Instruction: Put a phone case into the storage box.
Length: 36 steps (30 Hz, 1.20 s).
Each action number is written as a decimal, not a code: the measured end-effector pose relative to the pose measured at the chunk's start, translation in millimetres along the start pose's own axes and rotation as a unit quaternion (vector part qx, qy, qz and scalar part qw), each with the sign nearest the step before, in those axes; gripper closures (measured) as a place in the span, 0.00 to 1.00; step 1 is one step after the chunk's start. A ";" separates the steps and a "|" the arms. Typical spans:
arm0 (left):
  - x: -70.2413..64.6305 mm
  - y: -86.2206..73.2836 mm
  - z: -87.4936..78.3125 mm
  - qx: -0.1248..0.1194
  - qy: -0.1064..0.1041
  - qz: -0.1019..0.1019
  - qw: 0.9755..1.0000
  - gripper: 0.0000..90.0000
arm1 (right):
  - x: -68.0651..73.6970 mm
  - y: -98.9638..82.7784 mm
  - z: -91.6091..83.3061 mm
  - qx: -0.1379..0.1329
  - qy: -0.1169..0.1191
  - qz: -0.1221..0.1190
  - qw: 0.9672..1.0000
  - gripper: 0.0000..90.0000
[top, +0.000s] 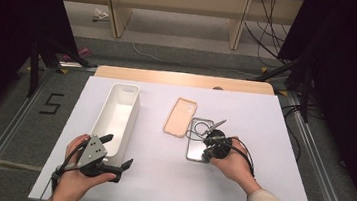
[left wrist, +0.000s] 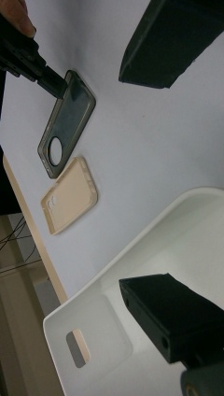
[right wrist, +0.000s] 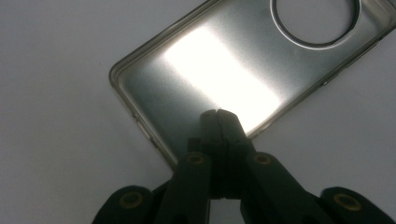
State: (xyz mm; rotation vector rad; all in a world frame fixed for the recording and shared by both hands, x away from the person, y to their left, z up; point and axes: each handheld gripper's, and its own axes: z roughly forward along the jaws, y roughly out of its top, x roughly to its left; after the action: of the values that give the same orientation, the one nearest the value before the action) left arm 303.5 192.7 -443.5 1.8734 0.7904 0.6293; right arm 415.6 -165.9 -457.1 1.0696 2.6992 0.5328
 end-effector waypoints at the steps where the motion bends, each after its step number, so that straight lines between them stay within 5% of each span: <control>1: 0.1 0.0 0.0 0.000 0.000 0.000 1.000 0.03 | -0.4 0.3 -1.1 0.000 -0.001 -0.005 1.000 1.00; 4: 0.1 -0.2 0.2 0.000 0.000 0.000 1.000 0.03 | 1.2 2.6 -7.1 -0.016 -0.001 -0.040 0.999 0.91; 6: 0.1 -0.2 0.4 0.000 0.000 0.000 1.000 0.03 | 3.0 5.4 -13.1 -0.016 -0.002 -0.084 0.996 0.83; 10: -0.2 0.0 0.5 0.000 -0.001 0.002 1.000 0.03 | 12.1 10.0 -19.4 -0.004 -0.004 -0.185 0.983 0.66; 11: -0.2 0.0 0.5 0.000 -0.001 0.002 1.000 0.03 | 12.1 10.0 -19.4 -0.004 -0.004 -0.185 0.983 0.66; 12: -0.2 0.1 0.5 0.000 -0.001 0.003 1.000 0.03 | 17.5 11.8 -18.9 0.007 -0.014 -0.230 0.973 0.59; 13: -0.3 0.1 0.5 0.000 -0.002 0.003 1.000 0.03 | 18.8 12.5 -18.0 0.010 -0.015 -0.249 0.968 0.58; 17: -0.5 -0.1 0.7 0.001 -0.002 0.002 1.000 0.03 | 23.1 14.2 -14.3 0.045 -0.010 -0.279 0.959 0.50; 21: -0.7 -0.2 0.9 0.000 -0.003 0.002 1.000 0.03 | 25.2 15.2 -10.5 0.065 -0.012 -0.288 0.955 0.48; 22: -0.7 0.1 0.9 -0.001 -0.002 0.002 1.000 0.03 | 26.8 16.2 -8.8 0.080 -0.015 -0.296 0.952 0.49; 25: -0.6 0.0 0.9 -0.001 -0.002 0.002 1.000 0.03 | 27.5 18.0 -7.2 0.081 -0.015 -0.297 0.951 0.49; 26: -0.5 0.0 0.9 0.000 -0.002 0.002 1.000 0.03 | 28.2 20.8 -5.6 0.083 -0.017 -0.306 0.948 0.50; 30: -0.4 -0.2 0.8 -0.001 -0.002 0.002 1.000 0.03 | 30.9 25.2 -2.4 0.097 -0.021 -0.311 0.945 0.50; 36: -0.3 -0.3 0.8 -0.001 -0.002 0.002 1.000 0.04 | 36.1 31.2 5.5 0.111 -0.023 -0.334 0.936 0.56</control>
State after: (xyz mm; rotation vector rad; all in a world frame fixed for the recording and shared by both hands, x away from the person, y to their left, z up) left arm 303.8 192.1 -444.1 1.8752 0.7831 0.6278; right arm 410.6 -118.5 -451.3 0.1394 2.8781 0.0793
